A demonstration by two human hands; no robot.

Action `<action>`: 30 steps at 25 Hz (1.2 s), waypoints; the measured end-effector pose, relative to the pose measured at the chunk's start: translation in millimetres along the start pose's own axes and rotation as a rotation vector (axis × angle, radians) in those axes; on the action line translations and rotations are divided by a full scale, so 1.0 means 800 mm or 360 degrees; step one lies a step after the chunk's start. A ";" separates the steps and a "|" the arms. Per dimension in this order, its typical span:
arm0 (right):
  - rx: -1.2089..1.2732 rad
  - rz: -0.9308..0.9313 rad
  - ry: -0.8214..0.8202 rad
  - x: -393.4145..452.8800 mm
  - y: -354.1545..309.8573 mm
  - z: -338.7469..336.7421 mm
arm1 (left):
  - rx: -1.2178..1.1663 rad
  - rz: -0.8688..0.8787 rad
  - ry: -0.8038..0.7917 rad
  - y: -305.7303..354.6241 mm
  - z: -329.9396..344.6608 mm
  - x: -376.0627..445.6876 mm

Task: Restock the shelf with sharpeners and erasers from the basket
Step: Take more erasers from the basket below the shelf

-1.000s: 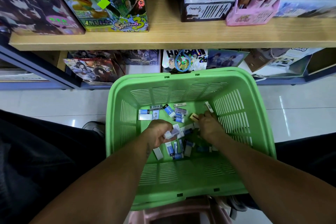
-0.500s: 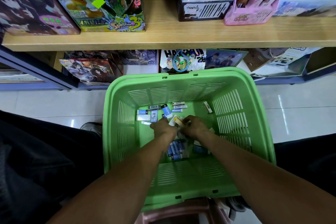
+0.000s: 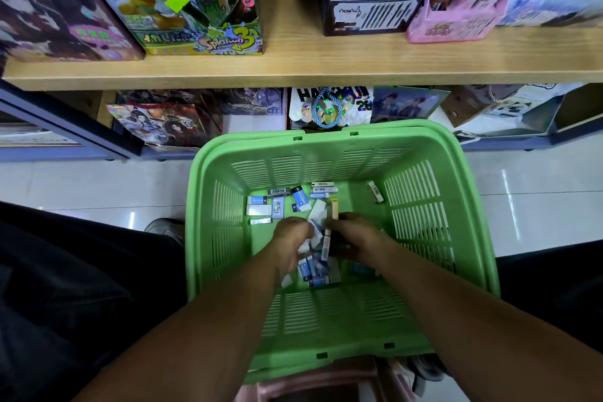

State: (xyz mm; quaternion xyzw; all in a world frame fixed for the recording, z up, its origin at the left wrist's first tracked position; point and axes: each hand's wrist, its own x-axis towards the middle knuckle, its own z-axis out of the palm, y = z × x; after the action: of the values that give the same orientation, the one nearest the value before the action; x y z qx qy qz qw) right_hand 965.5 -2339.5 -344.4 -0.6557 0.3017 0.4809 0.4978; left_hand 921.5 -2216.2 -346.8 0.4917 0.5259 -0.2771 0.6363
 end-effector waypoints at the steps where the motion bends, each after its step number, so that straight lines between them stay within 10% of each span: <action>1: 0.0029 -0.0008 -0.0065 -0.001 0.001 0.005 | -0.0052 -0.0027 -0.0065 0.001 0.003 -0.008; 14: 0.0265 -0.0109 -0.0267 -0.034 -0.023 -0.005 | 0.0049 0.0067 -0.0670 0.014 -0.027 -0.026; 30: -0.0524 -0.0777 -0.0241 -0.208 -0.137 -0.070 | 0.0313 0.0605 -0.0767 0.147 -0.027 -0.192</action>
State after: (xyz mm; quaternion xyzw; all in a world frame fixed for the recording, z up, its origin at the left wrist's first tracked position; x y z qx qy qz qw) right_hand 1020.5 -2370.9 -147.3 -0.7430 0.0153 0.4370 0.5067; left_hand 970.2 -2178.9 -162.5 0.5606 0.2293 -0.3113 0.7323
